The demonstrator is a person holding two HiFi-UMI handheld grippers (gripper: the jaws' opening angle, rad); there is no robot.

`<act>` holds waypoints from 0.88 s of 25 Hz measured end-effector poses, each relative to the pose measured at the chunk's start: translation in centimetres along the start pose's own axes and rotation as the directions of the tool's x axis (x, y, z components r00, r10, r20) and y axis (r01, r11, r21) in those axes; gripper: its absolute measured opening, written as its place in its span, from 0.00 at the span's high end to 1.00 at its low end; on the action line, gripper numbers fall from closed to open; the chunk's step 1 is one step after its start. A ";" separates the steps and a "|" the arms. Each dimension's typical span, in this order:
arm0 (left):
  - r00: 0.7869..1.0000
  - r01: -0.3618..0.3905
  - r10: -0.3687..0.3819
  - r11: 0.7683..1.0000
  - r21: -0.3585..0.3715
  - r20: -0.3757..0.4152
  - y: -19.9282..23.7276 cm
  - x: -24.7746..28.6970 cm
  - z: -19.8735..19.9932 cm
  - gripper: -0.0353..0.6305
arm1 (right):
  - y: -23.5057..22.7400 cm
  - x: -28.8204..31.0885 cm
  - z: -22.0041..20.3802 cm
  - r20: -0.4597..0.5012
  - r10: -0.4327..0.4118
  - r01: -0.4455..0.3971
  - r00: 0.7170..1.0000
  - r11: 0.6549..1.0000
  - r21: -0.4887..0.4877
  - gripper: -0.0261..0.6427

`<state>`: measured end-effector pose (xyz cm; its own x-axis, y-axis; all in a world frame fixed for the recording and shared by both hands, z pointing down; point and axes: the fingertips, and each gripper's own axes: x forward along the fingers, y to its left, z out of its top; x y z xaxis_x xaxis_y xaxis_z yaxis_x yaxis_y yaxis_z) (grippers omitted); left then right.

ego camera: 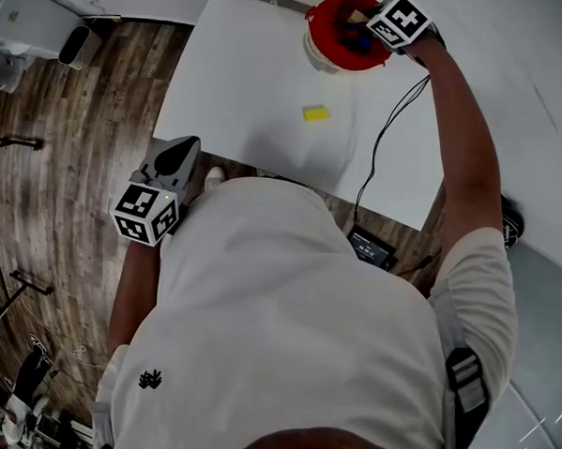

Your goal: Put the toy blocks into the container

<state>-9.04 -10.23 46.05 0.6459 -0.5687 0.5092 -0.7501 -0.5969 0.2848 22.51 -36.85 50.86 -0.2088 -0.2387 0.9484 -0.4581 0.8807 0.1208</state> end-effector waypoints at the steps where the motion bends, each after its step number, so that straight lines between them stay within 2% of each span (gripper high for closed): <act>1: 1.000 -0.004 0.004 1.000 -0.003 0.000 0.0 0.0 0.0 0.94 | -0.2 0.5 -0.2 -0.017 0.004 -0.004 1.000 1.000 -0.004 0.76; 10: 0.999 -0.033 0.032 0.999 -0.033 -0.009 0.4 -0.1 -0.3 0.94 | -0.4 3.9 -1.5 -0.117 0.032 -0.035 0.993 0.999 -0.028 0.76; 17: 1.000 -0.026 0.025 0.999 -0.027 -0.012 0.6 0.1 0.1 0.94 | -0.3 4.2 -1.4 -0.141 0.019 -0.027 0.990 0.998 -0.054 0.75; 22: 1.000 -0.016 0.016 1.000 -0.009 -0.006 0.5 0.1 0.4 0.94 | -0.4 3.6 -1.7 -0.124 -0.004 -0.002 0.992 0.999 -0.050 0.73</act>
<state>-9.32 -10.86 45.91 0.6328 -0.5750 0.5186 -0.7617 -0.5825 0.2836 23.38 -37.35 54.68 -0.0987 -0.1898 0.9768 -0.4136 0.9006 0.1332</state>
